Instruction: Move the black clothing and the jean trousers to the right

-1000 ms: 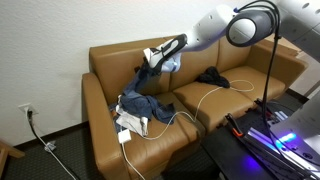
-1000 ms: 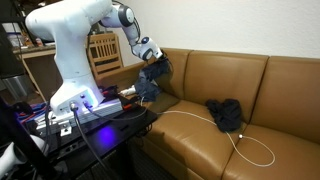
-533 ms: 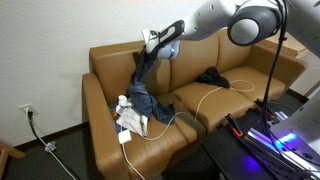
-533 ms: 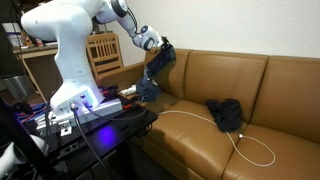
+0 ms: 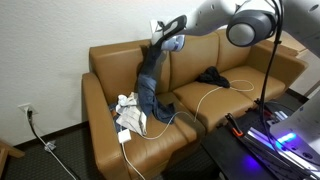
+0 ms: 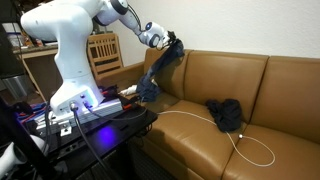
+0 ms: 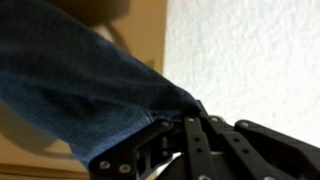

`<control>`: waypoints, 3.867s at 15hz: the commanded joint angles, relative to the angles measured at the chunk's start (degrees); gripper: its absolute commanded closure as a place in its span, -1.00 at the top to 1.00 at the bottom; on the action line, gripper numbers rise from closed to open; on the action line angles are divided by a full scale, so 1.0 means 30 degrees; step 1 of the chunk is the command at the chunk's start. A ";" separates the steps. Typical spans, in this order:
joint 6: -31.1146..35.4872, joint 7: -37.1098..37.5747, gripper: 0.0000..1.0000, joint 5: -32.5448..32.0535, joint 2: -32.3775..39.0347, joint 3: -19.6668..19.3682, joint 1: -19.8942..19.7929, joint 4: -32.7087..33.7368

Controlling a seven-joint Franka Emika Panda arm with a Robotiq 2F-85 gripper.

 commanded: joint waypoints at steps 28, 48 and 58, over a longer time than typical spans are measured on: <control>0.0136 1.2171 -0.99 1.1391 0.3890 -0.4900 -0.3959 -0.4358; -0.3482 1.8673 1.00 0.7146 0.4349 -0.0469 -0.3922 0.1812; -0.5090 1.9036 1.00 0.5115 0.4581 -0.0165 -0.0284 0.3381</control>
